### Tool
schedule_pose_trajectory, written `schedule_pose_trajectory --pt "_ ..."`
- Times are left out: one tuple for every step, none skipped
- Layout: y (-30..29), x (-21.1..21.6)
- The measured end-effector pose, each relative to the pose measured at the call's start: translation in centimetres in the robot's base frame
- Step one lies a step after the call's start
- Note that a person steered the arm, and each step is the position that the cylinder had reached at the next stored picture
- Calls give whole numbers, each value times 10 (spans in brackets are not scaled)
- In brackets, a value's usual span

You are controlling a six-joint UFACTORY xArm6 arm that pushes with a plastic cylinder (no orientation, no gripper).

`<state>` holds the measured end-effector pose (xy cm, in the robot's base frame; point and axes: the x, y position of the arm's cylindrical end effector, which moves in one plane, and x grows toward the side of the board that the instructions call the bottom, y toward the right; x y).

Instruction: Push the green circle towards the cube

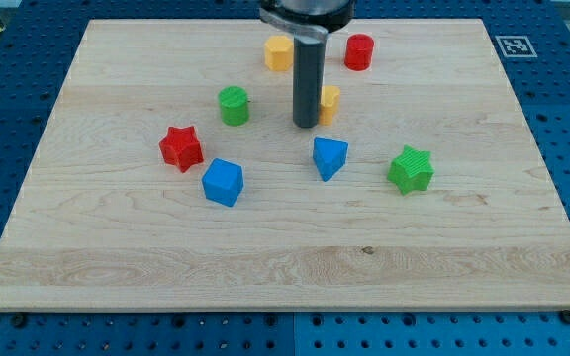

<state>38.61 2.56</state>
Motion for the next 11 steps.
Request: schedule_pose_trajectory --pt "8 -15" --pt "-7 -31" --pt "-36 -58" --pt "-80 -58" --pt "-110 -49" --pt "-112 -48" --pt "-111 -42" --pt "-111 -28" --pt "-105 -19" --pt "-88 -10" --pt "-65 -5"
